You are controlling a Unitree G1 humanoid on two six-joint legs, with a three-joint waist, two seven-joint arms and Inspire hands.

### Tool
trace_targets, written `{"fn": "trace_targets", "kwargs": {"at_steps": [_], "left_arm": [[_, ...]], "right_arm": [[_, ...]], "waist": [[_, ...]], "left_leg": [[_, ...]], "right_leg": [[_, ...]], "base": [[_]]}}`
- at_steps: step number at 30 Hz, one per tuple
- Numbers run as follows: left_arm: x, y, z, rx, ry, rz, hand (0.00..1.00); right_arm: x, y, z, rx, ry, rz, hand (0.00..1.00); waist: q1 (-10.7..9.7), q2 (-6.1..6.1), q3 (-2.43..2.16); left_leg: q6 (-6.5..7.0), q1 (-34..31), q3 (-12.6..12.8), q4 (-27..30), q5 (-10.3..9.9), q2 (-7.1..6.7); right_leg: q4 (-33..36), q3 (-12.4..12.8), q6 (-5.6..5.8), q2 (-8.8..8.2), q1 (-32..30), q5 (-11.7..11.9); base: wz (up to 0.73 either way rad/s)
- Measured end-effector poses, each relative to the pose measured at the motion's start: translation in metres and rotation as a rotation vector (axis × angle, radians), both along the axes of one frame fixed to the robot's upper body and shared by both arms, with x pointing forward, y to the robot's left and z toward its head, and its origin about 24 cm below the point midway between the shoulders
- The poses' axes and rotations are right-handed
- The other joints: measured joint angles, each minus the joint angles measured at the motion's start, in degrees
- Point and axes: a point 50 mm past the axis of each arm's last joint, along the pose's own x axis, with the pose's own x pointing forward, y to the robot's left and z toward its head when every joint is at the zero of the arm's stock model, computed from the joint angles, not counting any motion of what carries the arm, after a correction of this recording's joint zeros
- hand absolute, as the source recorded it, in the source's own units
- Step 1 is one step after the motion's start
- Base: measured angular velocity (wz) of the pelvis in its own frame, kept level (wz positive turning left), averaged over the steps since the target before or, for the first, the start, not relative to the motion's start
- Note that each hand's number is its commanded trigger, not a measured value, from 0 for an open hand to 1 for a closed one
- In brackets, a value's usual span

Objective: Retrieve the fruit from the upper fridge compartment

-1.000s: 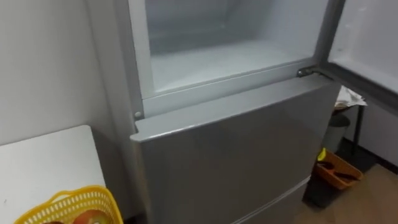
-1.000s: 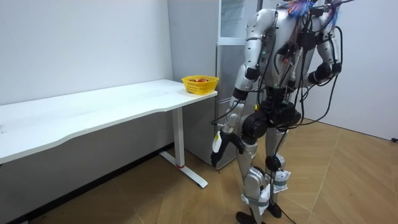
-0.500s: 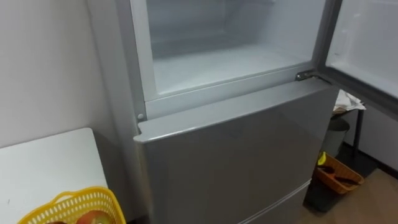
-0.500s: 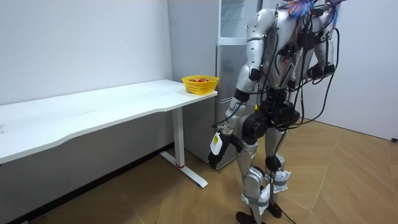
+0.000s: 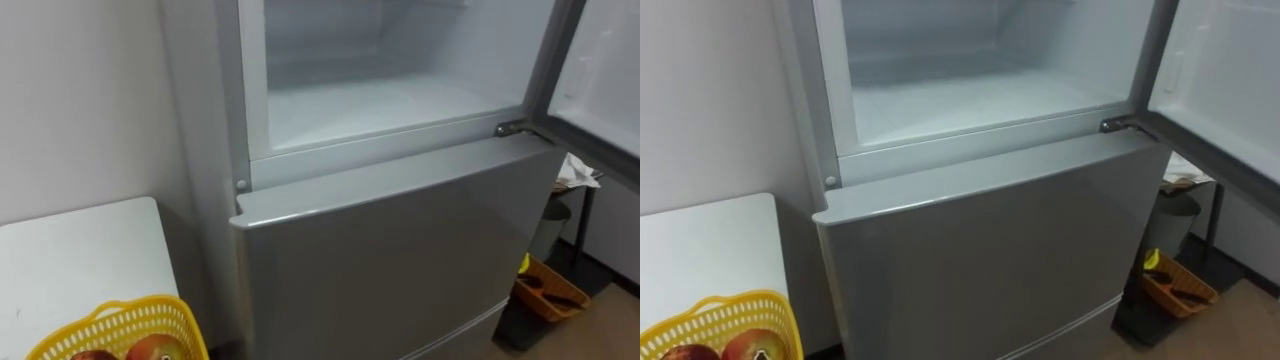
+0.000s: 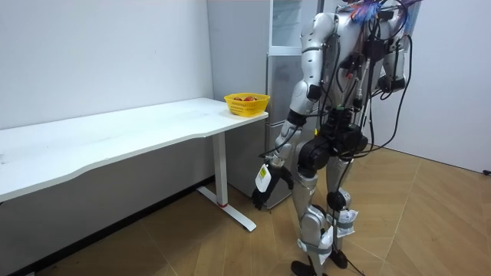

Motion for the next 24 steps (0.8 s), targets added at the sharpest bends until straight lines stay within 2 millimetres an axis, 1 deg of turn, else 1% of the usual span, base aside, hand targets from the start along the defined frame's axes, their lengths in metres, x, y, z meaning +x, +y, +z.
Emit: {"fn": "trace_targets", "kwargs": {"at_steps": [4, 6, 8, 9, 11, 17, 19, 24], "left_arm": [[-0.001, 0.0, 0.0, 0.001, -0.003, 0.017, 0.0], [0.0, 0.001, 0.0, 0.005, -0.01, 0.034, 0.0], [-0.001, 0.004, 0.001, 0.012, -0.017, 0.063, 0.0], [-0.002, 0.004, 0.001, 0.014, -0.021, 0.079, 0.0], [-0.002, 0.004, 0.001, 0.015, -0.026, 0.098, 0.0], [-0.004, 0.006, 0.002, 0.041, -0.021, 0.097, 0.0], [-0.004, 0.007, 0.002, 0.046, -0.019, 0.087, 0.0], [-0.002, 0.007, 0.003, 0.048, -0.023, 0.083, 0.0]], "right_arm": [[0.002, -0.001, 0.002, 0.035, -0.031, -0.016, 0.0], [0.002, -0.003, 0.007, 0.048, -0.054, -0.036, 0.0], [-0.001, -0.008, 0.017, 0.029, -0.09, -0.065, 0.0], [-0.002, -0.01, 0.022, 0.02, -0.108, -0.08, 0.0], [-0.005, -0.016, 0.026, 0.011, -0.133, -0.114, 0.0], [-0.018, -0.027, 0.032, 0.015, -0.144, -0.205, 0.0], [-0.021, -0.03, 0.033, 0.015, -0.145, -0.229, 0.0], [-0.022, -0.03, 0.034, 0.032, -0.137, -0.247, 0.0]], "waist": [[0.02, 0.02, -0.01], [0.03, 0.16, -0.01], [0.08, 0.14, -0.01], [-0.05, 0.15, 0.0], [-0.04, 0.16, 0.0], [-0.27, -0.05, -0.04], [-0.43, -0.05, -0.03], [-0.48, -0.16, -0.04]], "left_leg": [[-0.01, 0.03, -0.05, 0.09, 0.0, 0.02], [0.0, 0.03, -0.49, 0.16, 0.0, -0.03], [-0.01, 0.19, -0.75, 0.23, 0.01, -0.02], [-0.01, 0.18, -1.23, 0.25, 0.01, -0.05], [-0.02, 0.09, -1.49, 0.29, 0.01, -0.07], [-0.1, -0.55, -2.58, 0.51, 0.11, -0.17], [-0.05, -0.58, -3.0, 0.45, 0.29, -0.69], [-0.04, -0.63, -3.08, 0.41, 0.33, -0.79]], "right_leg": [[-0.28, -0.07, 0.0, -0.06, -0.35, -0.17], [-0.19, -0.35, 0.01, -0.16, -0.46, -0.22], [0.0, -0.65, -0.06, -0.19, -0.3, -0.37], [-0.03, -1.22, -0.1, -0.26, -0.13, -0.4], [-0.06, -1.42, -0.12, -0.31, -0.04, -0.43], [0.1, -2.63, -0.23, -0.6, -0.1, -0.74], [0.16, -2.79, -0.21, -0.72, -0.23, -0.8], [0.16, -2.84, -0.18, -0.79, -0.25, -0.81]], "base": [[0.0], [0.03], [0.09], [0.12], [0.1], [0.09], [0.09], [0.01]]}}
